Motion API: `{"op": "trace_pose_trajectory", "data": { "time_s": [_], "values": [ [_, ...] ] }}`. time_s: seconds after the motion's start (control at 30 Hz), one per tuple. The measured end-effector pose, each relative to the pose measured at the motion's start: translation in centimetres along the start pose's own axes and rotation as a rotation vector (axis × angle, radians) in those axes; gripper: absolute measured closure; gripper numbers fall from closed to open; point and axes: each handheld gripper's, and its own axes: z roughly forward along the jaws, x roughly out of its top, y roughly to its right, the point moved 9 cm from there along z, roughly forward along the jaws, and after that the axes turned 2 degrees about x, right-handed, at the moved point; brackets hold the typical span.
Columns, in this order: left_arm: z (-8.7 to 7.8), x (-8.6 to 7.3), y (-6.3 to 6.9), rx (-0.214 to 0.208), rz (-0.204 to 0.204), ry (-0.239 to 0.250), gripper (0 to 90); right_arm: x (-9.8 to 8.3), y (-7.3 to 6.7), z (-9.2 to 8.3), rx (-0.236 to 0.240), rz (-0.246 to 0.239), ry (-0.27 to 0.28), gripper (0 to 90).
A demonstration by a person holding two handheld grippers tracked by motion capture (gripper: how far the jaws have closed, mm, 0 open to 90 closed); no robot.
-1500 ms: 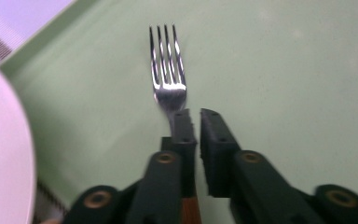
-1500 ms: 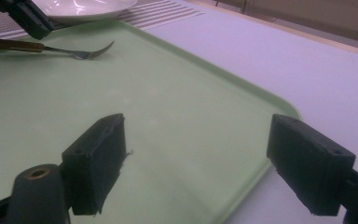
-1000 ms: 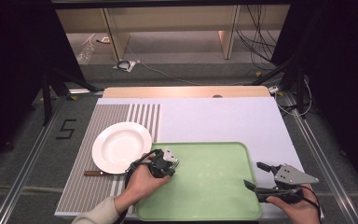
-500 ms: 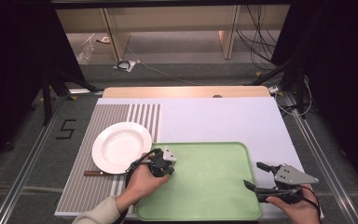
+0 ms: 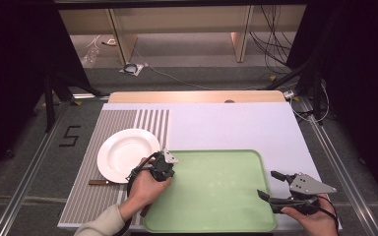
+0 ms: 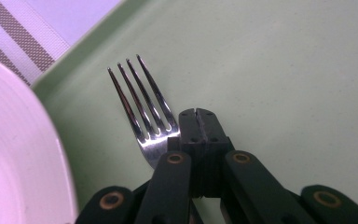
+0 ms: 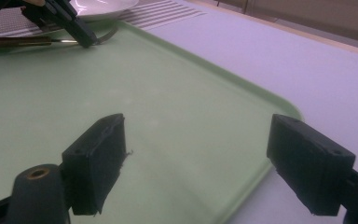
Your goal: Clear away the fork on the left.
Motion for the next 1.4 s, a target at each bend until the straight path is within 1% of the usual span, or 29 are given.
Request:
{"op": "trace_pose_trajectory", "data": {
  "time_s": [0.2, 0.3, 0.33, 0.43, 0.5, 0.57, 0.6, 0.63, 0.7, 0.73, 0.8, 0.9, 0.97, 1.1, 1.17, 1.23, 1.3, 1.37, 1.4],
  "values": [
    [0.0, -0.1, -0.4, 0.007, -0.009, -0.004, 89.8, 0.0, 0.0, 0.0, 0.001, 0.001, -0.002, 20.6],
    [-0.1, -0.2, -0.4, 0.003, -0.013, -0.003, 89.8, 0.0, 0.0, 0.0, 0.001, 0.001, 0.0, 20.7],
    [-0.3, -0.1, -0.2, -0.003, -0.01, 0.005, 89.7, 0.0, 0.0, 0.0, 0.001, 0.001, 0.001, 20.6],
    [-1.3, -0.2, 0.0, -0.009, -0.008, 0.023, 89.7, 0.0, 0.0, 0.0, -0.001, 0.001, 0.002, 20.6],
    [-2.3, -0.4, -0.2, -0.007, -0.011, 0.034, 89.7, 0.0, 0.0, 0.0, -0.001, 0.002, 0.003, 20.7],
    [-3.3, -0.9, -0.5, 0.0, -0.018, 0.037, 89.8, 0.0, 0.0, 0.0, -0.001, 0.002, 0.001, 20.6],
    [-3.8, -1.5, -0.7, 0.002, -0.026, 0.035, 89.8, 0.0, 0.0, 0.0, 0.0, 0.003, 0.0, 20.6],
    [-4.0, -1.8, -0.8, 0.004, -0.027, 0.033, 89.8, -0.1, 0.1, 0.0, -0.003, 0.005, -0.009, 20.6],
    [-4.6, -2.8, -1.0, 0.007, -0.042, 0.026, 89.8, -0.1, 0.0, 0.0, -0.002, 0.006, -0.01, 20.6],
    [-4.8, -3.3, -1.1, 0.007, -0.048, 0.022, 89.8, 0.0, 0.0, 0.1, 0.002, 0.003, -0.001, 20.6],
    [-5.1, -4.3, -1.2, 0.008, -0.054, 0.009, 89.8, 0.0, 0.0, 0.1, -0.001, 0.004, 0.001, 20.7],
    [-5.2, -5.5, -1.1, -0.007, -0.064, -0.006, 89.8, 0.0, 0.0, 0.0, -0.006, -0.001, -0.011, 20.6],
    [-5.1, -5.9, -1.0, -0.012, -0.058, -0.013, 89.8, 0.0, 0.0, 0.1, -0.005, 0.001, -0.012, 20.6],
    [-4.8, -6.0, -0.5, -0.026, -0.033, -0.024, 89.8, 0.0, 0.0, 0.1, -0.007, 0.001, -0.011, 20.7],
    [-4.5, -6.1, -0.2, -0.031, -0.02, -0.036, 89.7, 0.0, 0.0, 0.0, -0.007, 0.003, -0.012, 20.6],
    [-4.3, -6.3, 0.2, -0.045, -0.012, -0.052, 89.7, 0.0, 0.0, 0.1, -0.002, 0.003, -0.003, 20.6],
    [-4.2, -6.5, 0.4, -0.043, 0.002, -0.066, 89.7, 0.0, 0.0, 0.1, -0.003, 0.004, -0.003, 20.6],
    [-4.2, -6.5, 0.6, -0.052, 0.001, -0.068, 89.7, 0.0, 0.0, 0.0, -0.007, 0.003, -0.012, 20.7],
    [-4.2, -6.5, 0.7, -0.05, 0.008, -0.068, 89.7, 0.0, 0.0, 0.0, -0.009, 0.002, -0.012, 20.6]
  ]
}}
